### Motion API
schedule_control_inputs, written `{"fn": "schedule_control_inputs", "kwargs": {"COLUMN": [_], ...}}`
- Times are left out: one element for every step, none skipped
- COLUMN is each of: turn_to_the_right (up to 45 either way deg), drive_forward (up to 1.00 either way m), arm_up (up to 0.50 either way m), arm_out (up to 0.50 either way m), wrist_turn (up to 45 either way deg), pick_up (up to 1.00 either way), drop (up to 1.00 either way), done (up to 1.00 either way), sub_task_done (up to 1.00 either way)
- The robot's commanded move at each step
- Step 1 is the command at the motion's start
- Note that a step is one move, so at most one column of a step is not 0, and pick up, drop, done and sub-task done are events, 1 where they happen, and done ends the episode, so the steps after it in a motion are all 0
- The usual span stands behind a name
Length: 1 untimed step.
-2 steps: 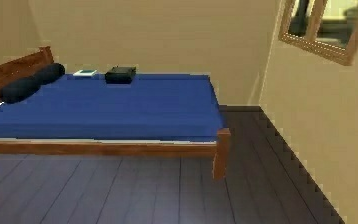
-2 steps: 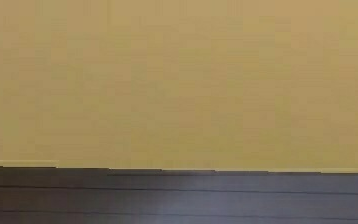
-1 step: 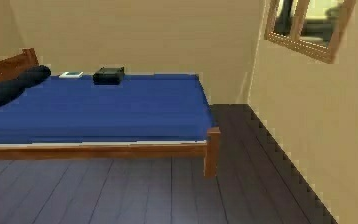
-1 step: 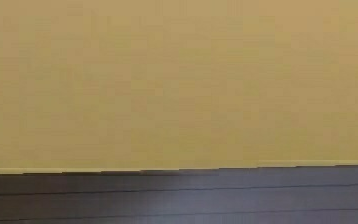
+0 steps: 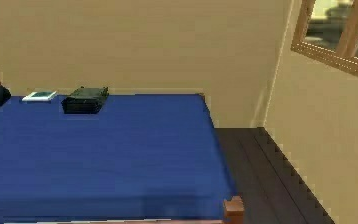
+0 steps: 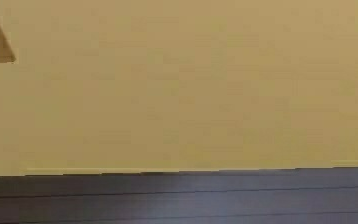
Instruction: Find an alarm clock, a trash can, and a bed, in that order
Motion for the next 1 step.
{"fn": "schedule_control_inputs", "kwargs": {"turn_to_the_right": [-30.0], "drive_forward": [0.0], "arm_up": [0.0], "arm_out": [0.0], "wrist_turn": [0.0], "pick_up": [0.0], "drop": [0.0], "done": [0.0], "sub_task_done": [0.0]}}
